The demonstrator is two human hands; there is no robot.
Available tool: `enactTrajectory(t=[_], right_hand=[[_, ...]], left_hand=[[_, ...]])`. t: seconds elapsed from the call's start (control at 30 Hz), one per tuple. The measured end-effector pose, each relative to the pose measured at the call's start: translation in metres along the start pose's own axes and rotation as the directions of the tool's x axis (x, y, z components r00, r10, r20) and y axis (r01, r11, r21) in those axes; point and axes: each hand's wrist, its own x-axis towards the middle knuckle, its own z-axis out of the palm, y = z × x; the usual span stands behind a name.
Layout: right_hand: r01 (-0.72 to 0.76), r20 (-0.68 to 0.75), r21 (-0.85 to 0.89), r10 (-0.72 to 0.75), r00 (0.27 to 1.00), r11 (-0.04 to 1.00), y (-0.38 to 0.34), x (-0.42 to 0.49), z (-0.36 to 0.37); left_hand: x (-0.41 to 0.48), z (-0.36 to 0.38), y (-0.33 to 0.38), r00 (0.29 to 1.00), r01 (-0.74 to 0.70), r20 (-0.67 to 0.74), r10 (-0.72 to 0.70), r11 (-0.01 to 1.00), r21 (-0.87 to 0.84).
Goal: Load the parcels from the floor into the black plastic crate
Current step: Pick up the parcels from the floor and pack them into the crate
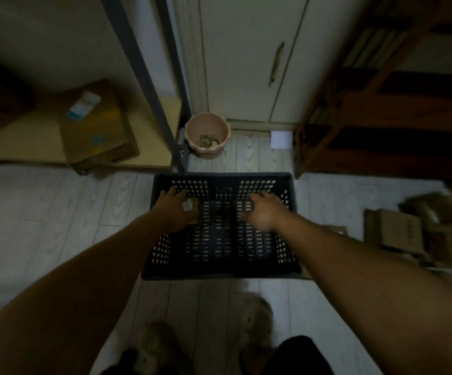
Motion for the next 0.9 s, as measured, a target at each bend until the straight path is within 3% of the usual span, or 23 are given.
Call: enactTrajectory(t=[0.27,0.57,0.73,0.9], right_hand=[[-0.067,-0.214,0.036,0.073,0.974,0.997,0.02,-0.237,-0.116],[-0.159,-0.379,0.101,0.186,0.907,0.982,0.057,-0.439,-0.139],[-0.228,-0.483,0.157,0.276,0.831,0.961,0.127,-0.525,-0.145],[-0.329,-0.517,0.217,0.394,0.76,0.919,0.243,-0.602,-0.143]], left_hand=[[-0.204,-0.091,0.067,0.983,-0.155,-0.095,0.158,0.987,0.039],[-0.365,-0.126,0.136,0.914,-0.334,-0.172,0.366,0.923,0.192],[-0.43,-0.12,0.215,0.86,-0.445,-0.179,0.478,0.874,0.193],[-0.48,-0.089,0.33,0.8,-0.529,-0.178,0.574,0.813,0.243]])
